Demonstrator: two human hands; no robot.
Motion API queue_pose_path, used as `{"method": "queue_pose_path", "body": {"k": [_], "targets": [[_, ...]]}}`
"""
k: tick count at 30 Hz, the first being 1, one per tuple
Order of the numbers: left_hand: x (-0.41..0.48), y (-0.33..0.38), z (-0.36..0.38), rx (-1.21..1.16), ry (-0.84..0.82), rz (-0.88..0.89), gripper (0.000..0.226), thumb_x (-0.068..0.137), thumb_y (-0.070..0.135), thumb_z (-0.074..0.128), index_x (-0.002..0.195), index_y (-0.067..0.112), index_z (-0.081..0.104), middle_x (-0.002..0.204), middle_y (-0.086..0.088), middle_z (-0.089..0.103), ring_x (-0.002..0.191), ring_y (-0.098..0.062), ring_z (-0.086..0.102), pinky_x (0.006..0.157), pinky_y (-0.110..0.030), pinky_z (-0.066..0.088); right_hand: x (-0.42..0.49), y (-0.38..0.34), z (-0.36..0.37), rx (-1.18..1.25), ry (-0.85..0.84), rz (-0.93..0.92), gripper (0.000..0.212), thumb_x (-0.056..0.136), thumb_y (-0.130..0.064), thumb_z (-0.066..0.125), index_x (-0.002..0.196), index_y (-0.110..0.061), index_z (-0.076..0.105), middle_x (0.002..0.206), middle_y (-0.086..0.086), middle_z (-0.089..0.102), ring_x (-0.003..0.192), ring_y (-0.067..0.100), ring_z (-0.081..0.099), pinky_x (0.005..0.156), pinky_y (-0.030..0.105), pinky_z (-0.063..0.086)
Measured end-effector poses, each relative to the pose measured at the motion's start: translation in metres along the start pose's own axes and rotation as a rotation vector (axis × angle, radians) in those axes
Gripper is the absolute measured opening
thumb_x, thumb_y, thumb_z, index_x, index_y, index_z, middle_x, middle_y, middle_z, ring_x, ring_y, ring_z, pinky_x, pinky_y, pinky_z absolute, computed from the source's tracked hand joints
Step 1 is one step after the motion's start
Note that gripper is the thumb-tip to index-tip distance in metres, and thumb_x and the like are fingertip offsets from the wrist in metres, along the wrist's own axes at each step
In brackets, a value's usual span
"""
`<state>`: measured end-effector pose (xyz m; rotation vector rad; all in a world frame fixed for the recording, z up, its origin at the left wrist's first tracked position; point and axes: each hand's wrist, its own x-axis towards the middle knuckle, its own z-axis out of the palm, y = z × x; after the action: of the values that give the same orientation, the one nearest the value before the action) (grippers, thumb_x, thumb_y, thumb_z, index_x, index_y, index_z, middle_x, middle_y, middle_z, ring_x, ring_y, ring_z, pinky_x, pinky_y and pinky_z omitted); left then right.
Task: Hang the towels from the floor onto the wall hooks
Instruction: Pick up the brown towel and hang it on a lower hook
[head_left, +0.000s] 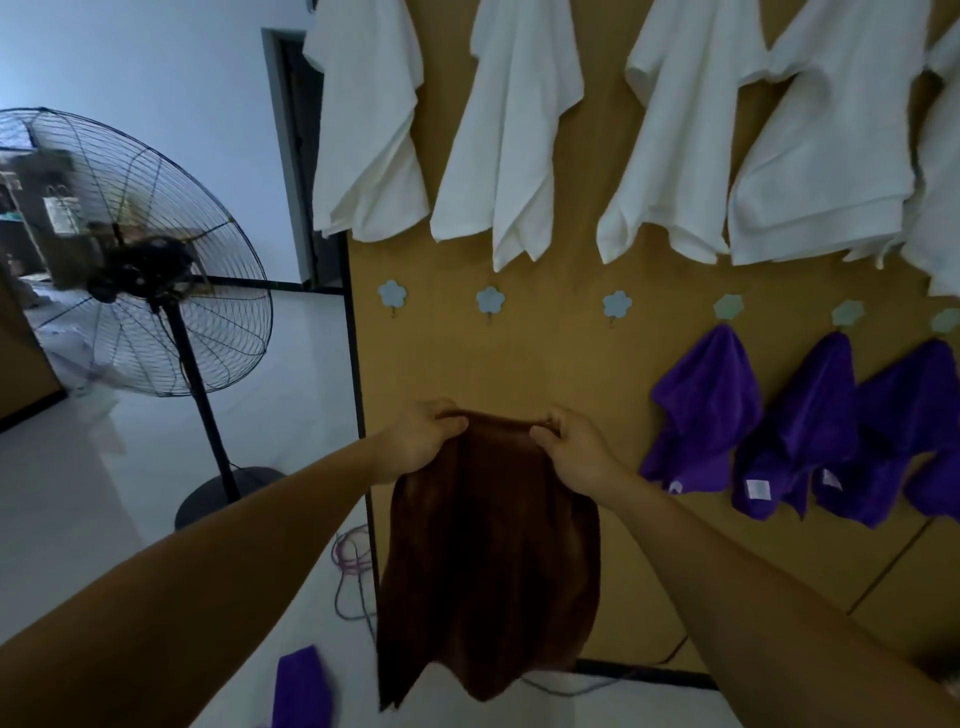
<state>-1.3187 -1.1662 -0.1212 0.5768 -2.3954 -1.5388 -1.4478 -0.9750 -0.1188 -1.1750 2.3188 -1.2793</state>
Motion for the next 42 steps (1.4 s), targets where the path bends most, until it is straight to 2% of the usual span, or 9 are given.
{"method": "queue_pose_path", "body": {"k": [2, 5, 10, 13, 16, 21, 29, 37, 42], "targets": [[0.026, -0.004, -0.009, 0.071, 0.022, 0.048, 0.018, 0.097, 0.033, 0.050, 0.090, 0.024, 0.063, 0.086, 0.002, 0.066, 0.076, -0.010, 0.064, 0.060, -0.020, 0.045, 0.026, -0.004, 0.012, 0.017, 0.020, 0.012, 0.021, 0.101, -0.027, 0.047, 0.083, -0.021, 0.056, 0.085, -0.006, 0.060, 0.083, 0.013, 0.058, 0.069, 0.024, 0.043], [0.063, -0.007, -0.023, 0.164, 0.039, 0.147, 0.019, 0.100, 0.033, 0.043, 0.092, 0.024, 0.058, 0.089, 0.007, 0.060, 0.080, -0.004, 0.056, 0.061, -0.017, 0.037, 0.059, -0.014, 0.017, 0.127, 0.015, 0.010, 0.020, 0.089, -0.044, 0.063, 0.080, -0.028, 0.058, 0.080, -0.012, 0.064, 0.073, 0.001, 0.062, 0.064, 0.014, 0.046], [0.114, -0.012, -0.047, 0.245, 0.130, 0.292, 0.016, 0.096, 0.039, 0.051, 0.097, 0.024, 0.057, 0.086, 0.018, 0.056, 0.079, 0.003, 0.053, 0.065, -0.008, 0.036, 0.117, -0.010, 0.018, 0.216, 0.084, 0.109, 0.016, 0.080, -0.026, 0.078, 0.087, -0.017, 0.066, 0.090, 0.002, 0.071, 0.082, 0.012, 0.069, 0.072, 0.022, 0.055], [0.143, -0.013, -0.051, 0.231, 0.132, 0.288, 0.032, 0.087, 0.046, 0.062, 0.099, 0.017, 0.064, 0.090, 0.007, 0.065, 0.082, -0.003, 0.059, 0.075, -0.017, 0.044, 0.150, -0.004, 0.018, 0.145, 0.190, 0.132, 0.017, 0.082, -0.028, 0.076, 0.081, -0.017, 0.064, 0.087, 0.001, 0.069, 0.086, 0.018, 0.066, 0.081, 0.032, 0.053], [0.173, -0.010, -0.054, 0.211, 0.236, 0.283, 0.035, 0.087, 0.048, 0.062, 0.098, 0.015, 0.065, 0.092, 0.001, 0.067, 0.080, -0.006, 0.059, 0.071, -0.015, 0.042, 0.182, -0.001, 0.019, 0.141, 0.277, 0.099, 0.029, 0.085, -0.036, 0.071, 0.102, -0.012, 0.067, 0.100, 0.002, 0.070, 0.094, 0.017, 0.066, 0.089, 0.034, 0.053], [0.218, -0.007, -0.055, 0.240, 0.393, 0.289, 0.037, 0.094, 0.050, 0.049, 0.111, 0.021, 0.065, 0.098, 0.004, 0.068, 0.076, -0.002, 0.053, 0.068, -0.015, 0.035, 0.233, 0.004, 0.018, -0.046, 0.410, 0.030, 0.028, 0.090, -0.043, 0.063, 0.104, -0.019, 0.064, 0.096, 0.000, 0.069, 0.088, 0.017, 0.064, 0.080, 0.030, 0.050], [0.256, -0.016, -0.034, 0.235, 0.544, 0.315, 0.034, 0.098, 0.040, 0.047, 0.102, 0.013, 0.067, 0.081, 0.012, 0.056, 0.060, 0.010, 0.041, 0.063, 0.007, 0.030, 0.269, 0.025, 0.026, -0.087, 0.534, 0.045, 0.031, 0.091, -0.041, 0.060, 0.104, -0.013, 0.065, 0.092, 0.006, 0.070, 0.083, 0.021, 0.064, 0.076, 0.035, 0.053], [0.262, -0.032, -0.014, 0.054, 0.412, 0.028, 0.042, 0.093, 0.035, 0.058, 0.061, 0.009, 0.055, 0.054, 0.001, 0.051, 0.049, -0.006, 0.045, 0.040, -0.008, 0.034, 0.271, 0.047, 0.045, 0.380, 0.459, 0.371, 0.029, 0.077, -0.040, 0.076, 0.070, -0.014, 0.064, 0.077, 0.006, 0.069, 0.078, 0.025, 0.067, 0.076, 0.039, 0.059], [0.259, -0.033, -0.016, -0.191, 0.252, -0.148, 0.027, 0.087, 0.032, 0.064, 0.078, 0.008, 0.063, 0.073, -0.007, 0.061, 0.071, -0.019, 0.057, 0.058, -0.022, 0.044, 0.268, 0.050, 0.056, 0.547, 0.389, 0.429, 0.028, 0.082, -0.036, 0.073, 0.095, -0.012, 0.070, 0.091, 0.000, 0.068, 0.090, 0.021, 0.065, 0.088, 0.034, 0.055]]}}
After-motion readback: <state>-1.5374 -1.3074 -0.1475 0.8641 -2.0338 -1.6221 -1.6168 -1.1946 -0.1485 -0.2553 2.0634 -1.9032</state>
